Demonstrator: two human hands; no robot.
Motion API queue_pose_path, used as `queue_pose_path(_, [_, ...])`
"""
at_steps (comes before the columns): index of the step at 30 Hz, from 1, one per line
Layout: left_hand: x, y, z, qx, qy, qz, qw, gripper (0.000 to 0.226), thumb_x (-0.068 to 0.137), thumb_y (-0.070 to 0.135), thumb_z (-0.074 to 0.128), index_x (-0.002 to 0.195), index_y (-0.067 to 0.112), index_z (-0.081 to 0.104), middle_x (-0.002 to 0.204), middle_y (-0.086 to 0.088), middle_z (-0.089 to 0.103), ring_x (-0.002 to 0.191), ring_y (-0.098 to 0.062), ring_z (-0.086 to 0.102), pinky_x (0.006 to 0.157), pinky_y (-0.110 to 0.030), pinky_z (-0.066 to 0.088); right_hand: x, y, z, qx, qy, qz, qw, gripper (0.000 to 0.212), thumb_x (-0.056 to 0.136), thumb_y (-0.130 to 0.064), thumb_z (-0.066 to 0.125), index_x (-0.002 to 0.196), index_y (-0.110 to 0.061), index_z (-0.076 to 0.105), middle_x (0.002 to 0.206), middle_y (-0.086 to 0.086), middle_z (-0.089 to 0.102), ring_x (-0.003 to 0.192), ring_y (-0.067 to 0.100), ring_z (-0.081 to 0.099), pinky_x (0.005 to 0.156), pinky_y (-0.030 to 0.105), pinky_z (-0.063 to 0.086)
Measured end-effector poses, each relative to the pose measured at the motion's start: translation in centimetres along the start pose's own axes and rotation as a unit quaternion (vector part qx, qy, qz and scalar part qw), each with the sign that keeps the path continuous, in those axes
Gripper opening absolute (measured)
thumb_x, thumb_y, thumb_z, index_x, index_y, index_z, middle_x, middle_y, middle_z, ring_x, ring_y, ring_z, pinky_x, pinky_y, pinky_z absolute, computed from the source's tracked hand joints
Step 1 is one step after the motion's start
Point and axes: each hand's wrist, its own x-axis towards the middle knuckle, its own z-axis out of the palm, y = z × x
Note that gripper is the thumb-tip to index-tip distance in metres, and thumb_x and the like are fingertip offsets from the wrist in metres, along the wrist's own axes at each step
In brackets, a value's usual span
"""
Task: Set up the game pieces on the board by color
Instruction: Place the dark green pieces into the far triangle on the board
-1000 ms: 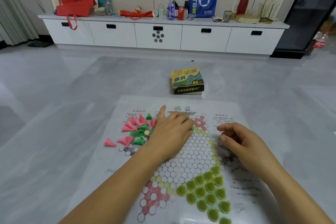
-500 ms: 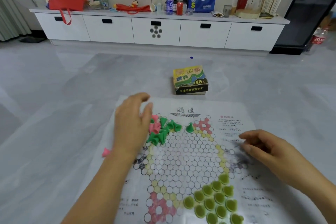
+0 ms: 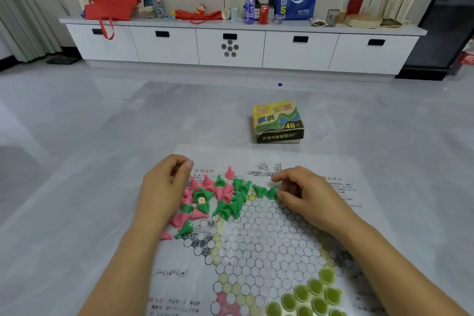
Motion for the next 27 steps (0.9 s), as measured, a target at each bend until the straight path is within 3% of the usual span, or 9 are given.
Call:
queue_pose_path(3, [-0.4,0.6,0.6,-0.053,0.001,-0.001,0.999,0.01,0.091,0.025,0.049,0.093,0.023,0.058,0.09,0.004,0.064,0.085,-0.01,0.059,0.07,-0.014,0.04,0.0,-0.1,0.1,0.007,-0.025,-0.011,1.0,0.025,0.085,-0.022,0.06,0.109,-0.028,0.059,0.097,-0.011,0.056,0.086,0.003,0.052,0.073,0.008,0.04])
queue_pose_path(6, [-0.6,1.2,0.8,-0.095,0.013,0.006,0.995,0.01,0.092,0.024,0.048,0.091,0.022,0.058,0.086,0.007,0.065,0.084,-0.004,0.06,0.072,-0.018,0.044,0.1,-0.3,0.3,0.011,-0.011,-0.008,1.0,0.014,0.082,-0.027,0.063,0.096,-0.024,0.064,0.096,-0.008,0.06,0.086,0.006,0.053,0.077,0.017,0.044])
queue_pose_path(8, [-0.8,1.4,0.9,-0.11,0.02,0.015,0.994,0.01,0.092,0.024,0.049,0.089,0.023,0.058,0.083,0.007,0.065,0.081,-0.005,0.061,0.072,-0.02,0.046,0.1,0.2,0.2,0.009,0.018,0.005,1.0,0.012,0.083,-0.027,0.063,0.094,-0.022,0.064,0.092,-0.008,0.059,0.081,0.005,0.051,0.072,0.016,0.042])
queue_pose_path(11, [-1.0,1.5,1.2,-0.08,0.002,0.046,0.996,0.008,0.091,0.024,0.051,0.09,0.021,0.059,0.082,0.006,0.065,0.078,-0.006,0.062,0.07,-0.02,0.047,-0.3,2.2,-0.6,-0.018,0.089,0.04,0.995,0.013,0.085,-0.025,0.059,0.097,-0.021,0.064,0.093,-0.006,0.056,0.078,0.003,0.049,0.07,0.013,0.037])
queue_pose_path(14, [-0.9,1.3,1.4,-0.036,-0.002,0.07,0.997,0.005,0.089,0.024,0.054,0.09,0.022,0.059,0.08,0.007,0.064,0.074,-0.002,0.061,0.064,-0.012,0.044,-0.4,3.5,-1.2,0.023,0.154,0.068,0.985,0.014,0.087,-0.017,0.057,0.098,-0.019,0.066,0.093,-0.005,0.051,0.072,-0.002,0.047,0.066,0.002,0.037])
queue_pose_path(18, [-0.7,1.0,1.5,-0.032,0.002,0.068,0.997,0.005,0.088,0.022,0.056,0.091,0.021,0.059,0.082,0.008,0.062,0.072,0.0,0.058,0.058,-0.003,0.041,-0.2,3.8,-1.0,0.029,0.148,0.069,0.986,0.016,0.088,-0.015,0.054,0.099,-0.018,0.066,0.094,-0.006,0.054,0.073,-0.001,0.048,0.064,0.005,0.036])
queue_pose_path(23, [-0.5,0.6,1.7,-0.032,-0.037,0.014,0.999,0.004,0.087,0.02,0.057,0.091,0.021,0.059,0.083,-0.007,0.063,0.077,-0.017,0.062,0.061,-0.02,0.042,-0.1,4.1,-0.8,0.077,0.152,0.094,0.981,0.014,0.086,-0.015,0.059,0.1,-0.018,0.06,0.083,-0.01,0.057,0.07,0.004,0.05,0.063,0.013,0.038])
queue_pose_path(27, [-0.5,0.5,1.6,-0.021,-0.059,0.016,0.998,0.004,0.086,0.019,0.059,0.09,0.018,0.061,0.082,-0.013,0.062,0.072,-0.019,0.059,0.058,-0.021,0.04,0.0,4.0,-0.8,0.047,0.146,0.089,0.984,0.005,0.085,-0.017,0.06,0.088,-0.018,0.063,0.087,-0.007,0.056,0.069,0.003,0.049,0.063,0.014,0.038])
